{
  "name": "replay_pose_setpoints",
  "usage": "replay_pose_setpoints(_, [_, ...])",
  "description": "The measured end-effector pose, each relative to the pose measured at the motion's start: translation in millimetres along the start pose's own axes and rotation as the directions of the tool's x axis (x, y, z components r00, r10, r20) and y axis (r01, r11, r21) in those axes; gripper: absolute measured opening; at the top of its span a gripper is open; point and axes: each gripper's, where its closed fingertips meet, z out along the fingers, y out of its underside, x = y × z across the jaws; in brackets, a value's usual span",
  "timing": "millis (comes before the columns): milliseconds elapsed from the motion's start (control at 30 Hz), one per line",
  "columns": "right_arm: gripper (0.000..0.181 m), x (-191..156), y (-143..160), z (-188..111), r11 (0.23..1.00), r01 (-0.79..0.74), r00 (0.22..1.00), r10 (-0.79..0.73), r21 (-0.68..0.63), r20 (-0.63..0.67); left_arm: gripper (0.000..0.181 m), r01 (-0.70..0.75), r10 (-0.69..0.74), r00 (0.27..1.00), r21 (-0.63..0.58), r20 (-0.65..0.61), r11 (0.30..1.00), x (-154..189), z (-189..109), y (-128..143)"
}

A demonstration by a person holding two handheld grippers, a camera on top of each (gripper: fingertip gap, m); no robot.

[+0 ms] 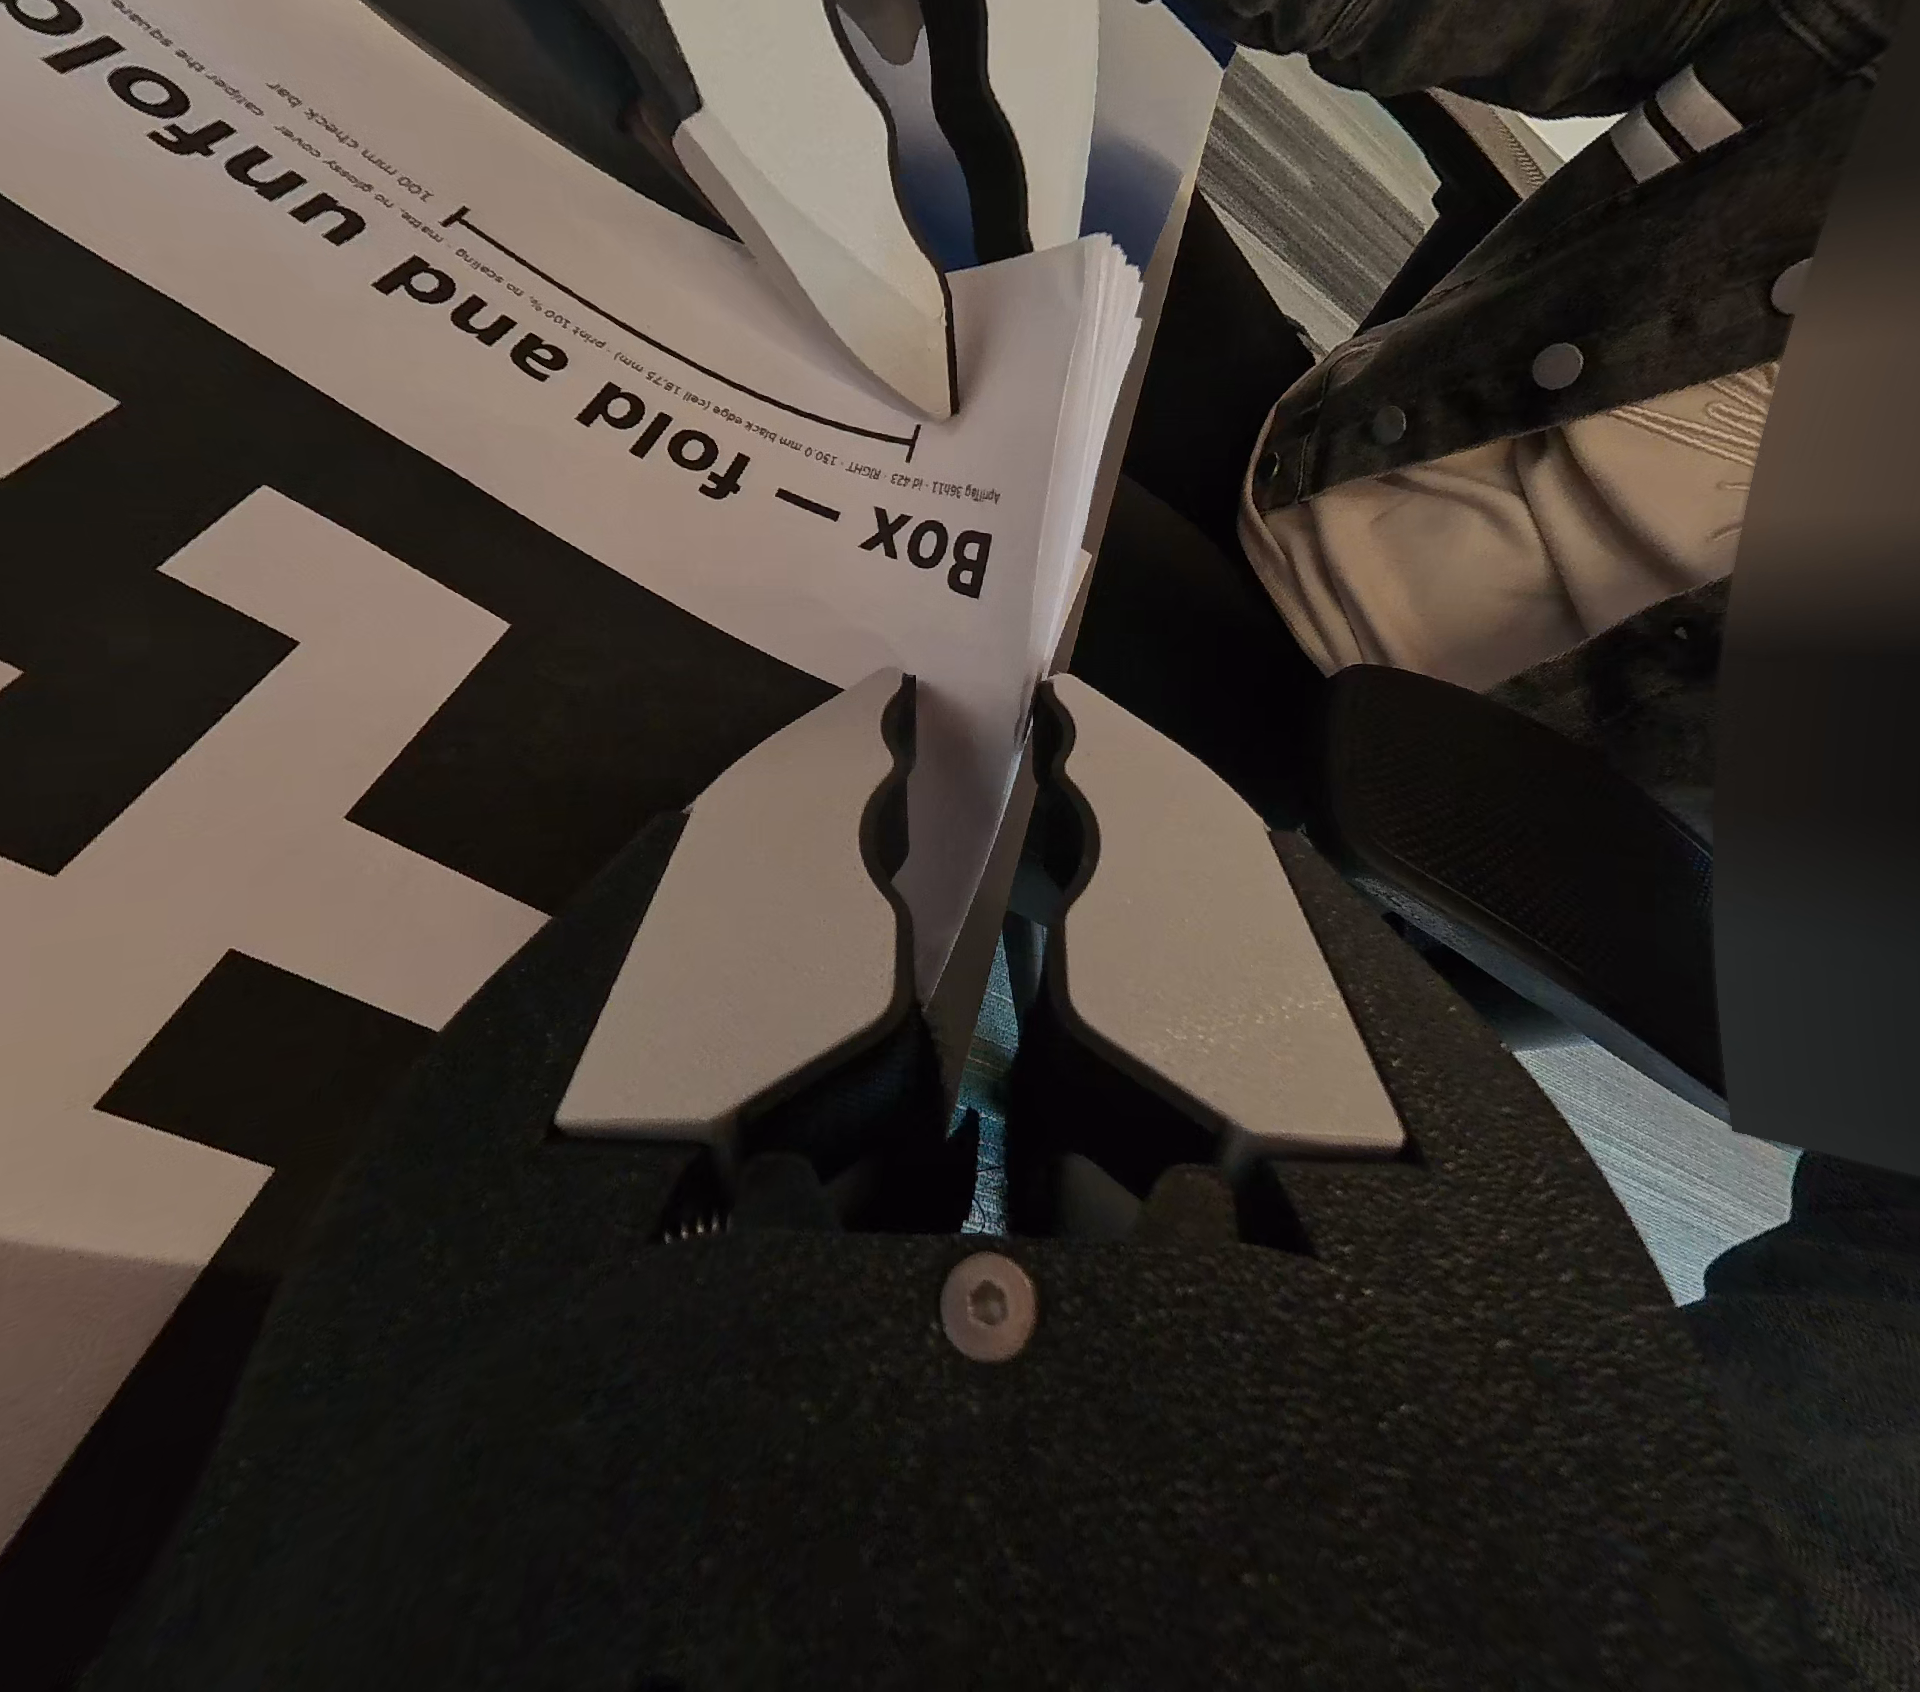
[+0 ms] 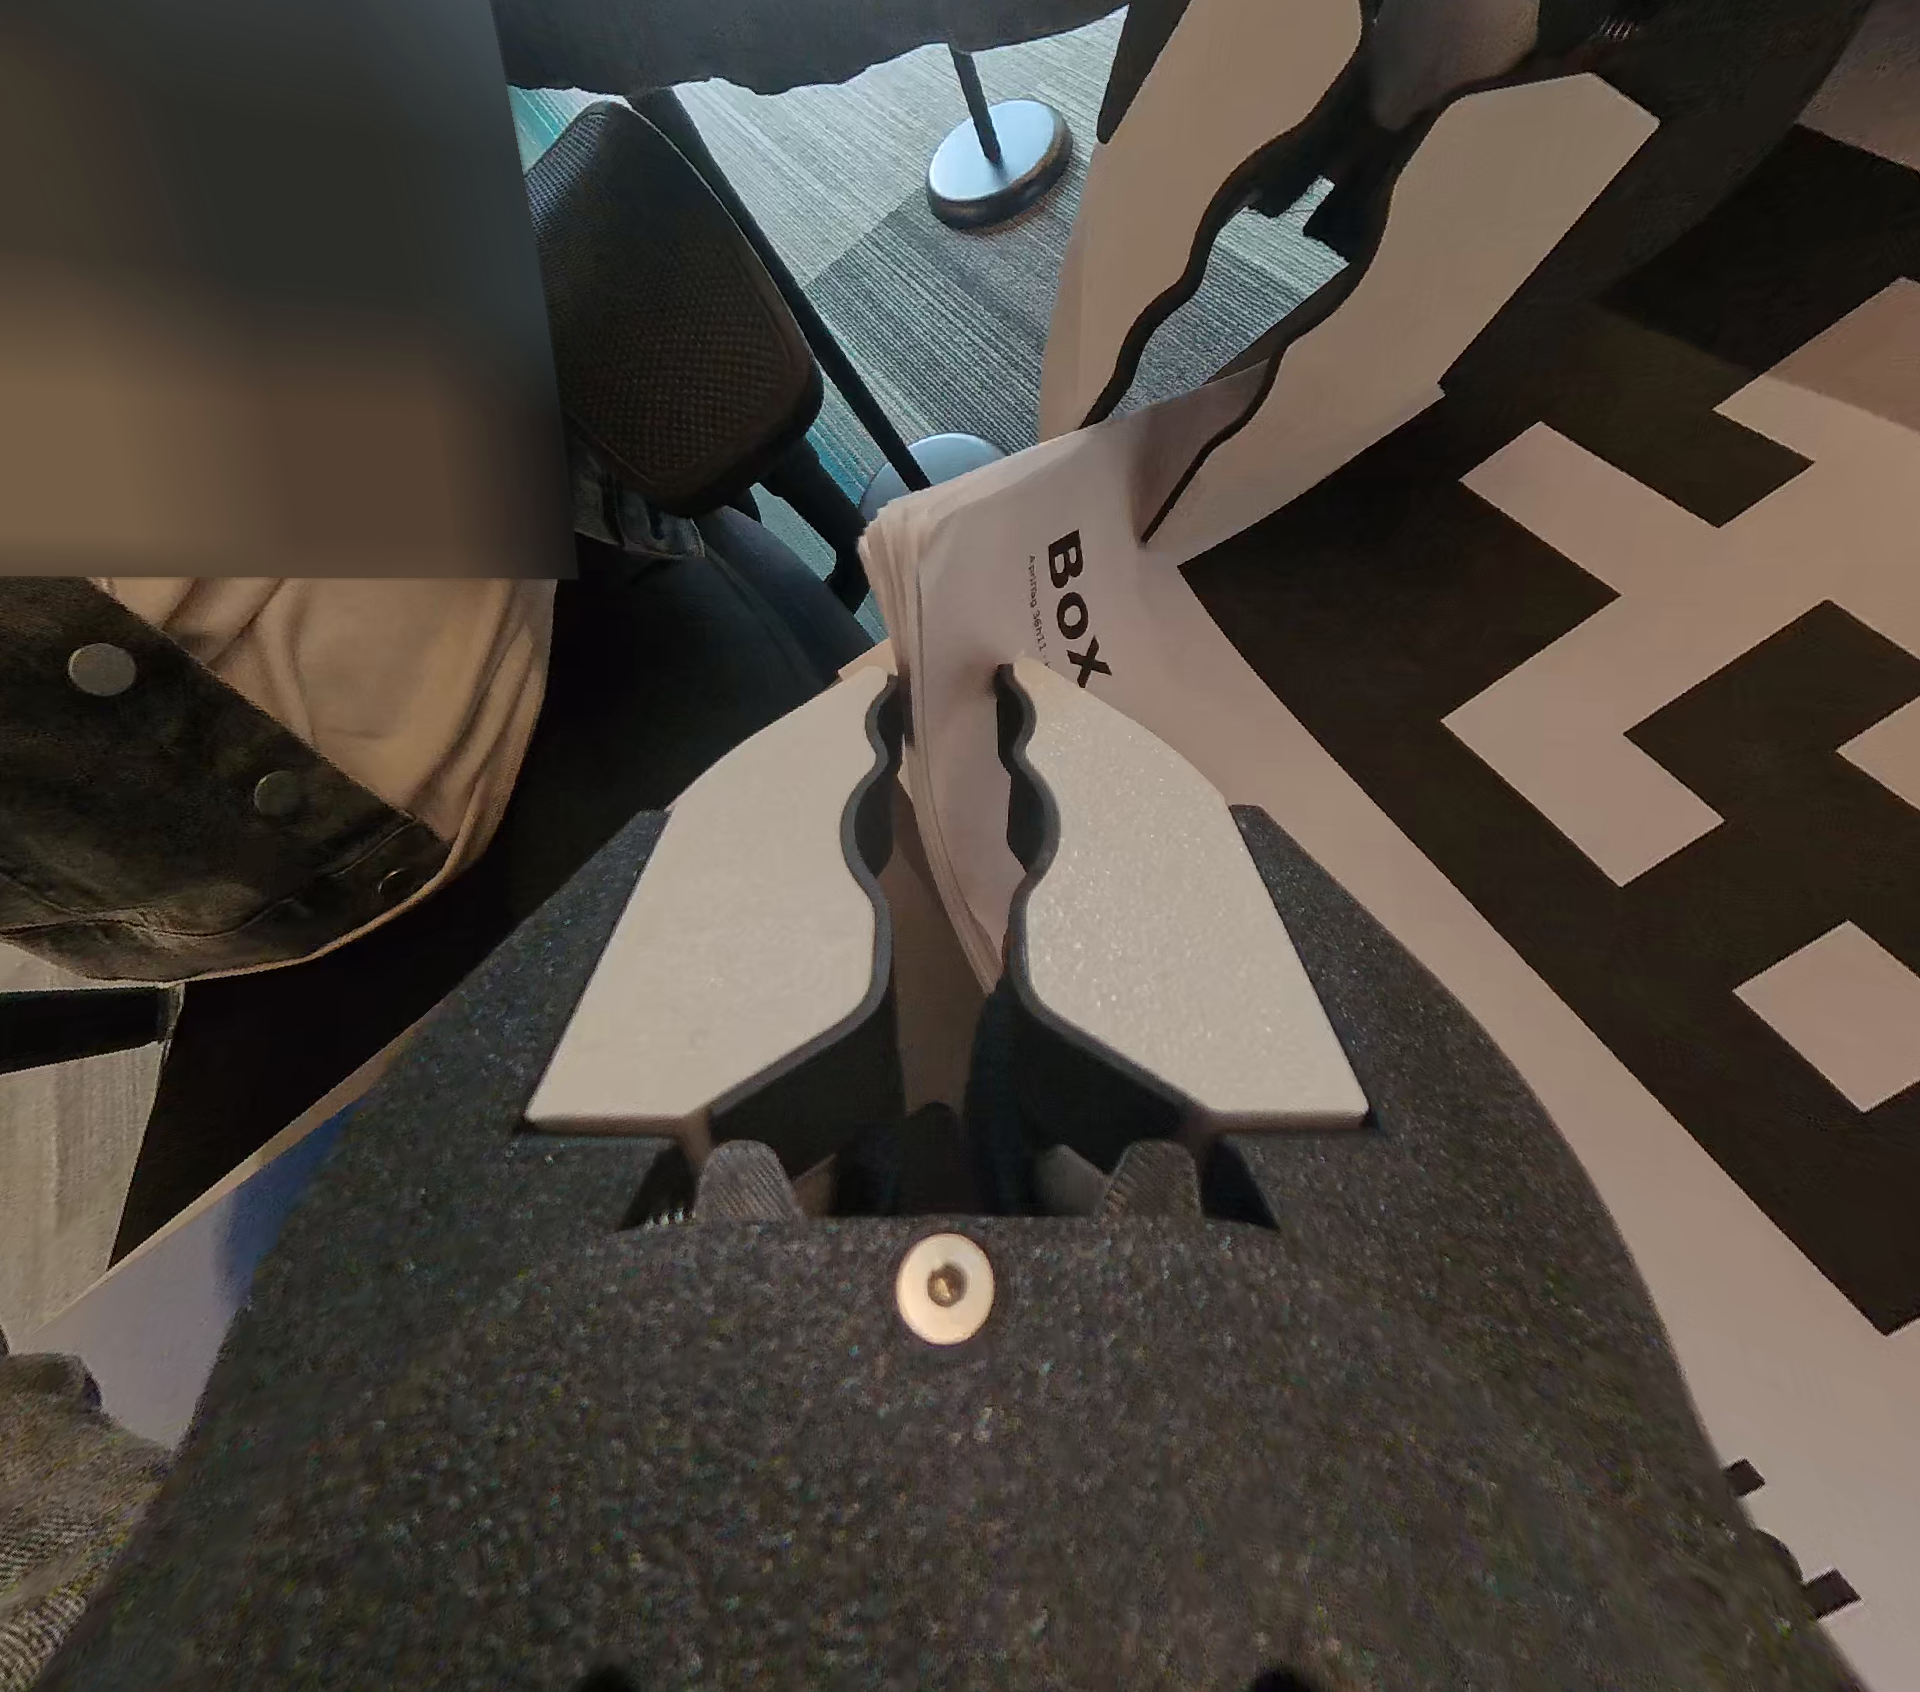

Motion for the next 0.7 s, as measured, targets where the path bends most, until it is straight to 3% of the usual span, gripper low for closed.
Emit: replay_pose_setpoints(700, [0.018, -0.8, 0.7, 0.4, 1.000, -0.010, 1.000, 0.010, -0.009, 0.024, 0.022, 0.015, -0.015, 1.000, -0.007, -0.009, 1.000, -0.4, -0.2, 0.3])
